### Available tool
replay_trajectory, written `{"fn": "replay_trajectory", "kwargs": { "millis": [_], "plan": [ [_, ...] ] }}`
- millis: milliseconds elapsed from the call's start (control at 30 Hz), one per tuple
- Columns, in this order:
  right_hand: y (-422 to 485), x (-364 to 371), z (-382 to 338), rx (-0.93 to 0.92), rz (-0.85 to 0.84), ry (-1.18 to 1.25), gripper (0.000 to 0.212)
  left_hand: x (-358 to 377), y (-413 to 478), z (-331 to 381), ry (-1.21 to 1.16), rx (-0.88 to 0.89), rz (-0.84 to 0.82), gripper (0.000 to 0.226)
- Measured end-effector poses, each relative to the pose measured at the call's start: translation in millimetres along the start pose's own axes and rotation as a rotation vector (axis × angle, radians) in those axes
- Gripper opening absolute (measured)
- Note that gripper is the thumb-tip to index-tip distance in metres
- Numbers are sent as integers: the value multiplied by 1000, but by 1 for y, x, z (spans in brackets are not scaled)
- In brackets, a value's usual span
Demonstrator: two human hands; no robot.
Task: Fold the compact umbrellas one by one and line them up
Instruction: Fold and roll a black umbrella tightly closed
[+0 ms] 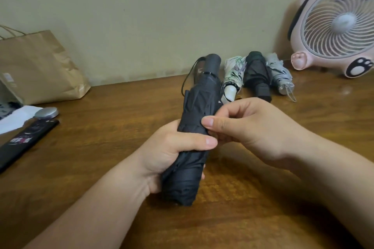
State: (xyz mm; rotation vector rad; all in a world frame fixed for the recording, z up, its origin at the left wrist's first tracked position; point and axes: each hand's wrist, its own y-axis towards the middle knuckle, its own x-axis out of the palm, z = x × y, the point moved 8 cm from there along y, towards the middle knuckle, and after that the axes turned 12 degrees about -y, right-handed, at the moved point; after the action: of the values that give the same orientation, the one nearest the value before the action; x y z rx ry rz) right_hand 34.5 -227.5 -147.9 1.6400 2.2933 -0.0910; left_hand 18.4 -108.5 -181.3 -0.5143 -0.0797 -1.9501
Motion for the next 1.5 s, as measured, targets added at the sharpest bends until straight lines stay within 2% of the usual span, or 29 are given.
{"fn": "replay_trajectory", "kwargs": {
  "millis": [233,367,600,733,867,1000,1133,1233,1333,1433,1500],
  "plan": [
    [-4,7,-4,-34,-20,192,36,-3,3,4,-91,63,-44,34],
    [-9,9,-9,-64,12,211,25,-9,3,1,-84,67,11,52],
    [-5,5,-8,-51,126,232,12,-1,6,4,-46,137,-36,54],
    [-6,8,-4,-23,132,272,19,-2,6,1,-142,131,-39,49],
    [-5,8,-6,-37,131,276,21,-1,6,0,-183,151,-56,62],
    [-7,10,-10,-53,106,343,15,-3,8,0,-200,175,-65,59],
    [-5,6,-3,-39,160,283,12,-4,7,0,-157,180,-72,54],
    [-5,5,-1,-31,163,276,16,-1,6,1,-142,182,-90,57],
    [-3,6,3,-9,150,282,20,1,3,3,-136,212,-96,51],
    [1,11,11,36,103,317,30,3,2,6,-111,216,-99,43],
    [2,16,17,76,55,350,39,6,1,4,-97,186,-129,46]
  ]
}}
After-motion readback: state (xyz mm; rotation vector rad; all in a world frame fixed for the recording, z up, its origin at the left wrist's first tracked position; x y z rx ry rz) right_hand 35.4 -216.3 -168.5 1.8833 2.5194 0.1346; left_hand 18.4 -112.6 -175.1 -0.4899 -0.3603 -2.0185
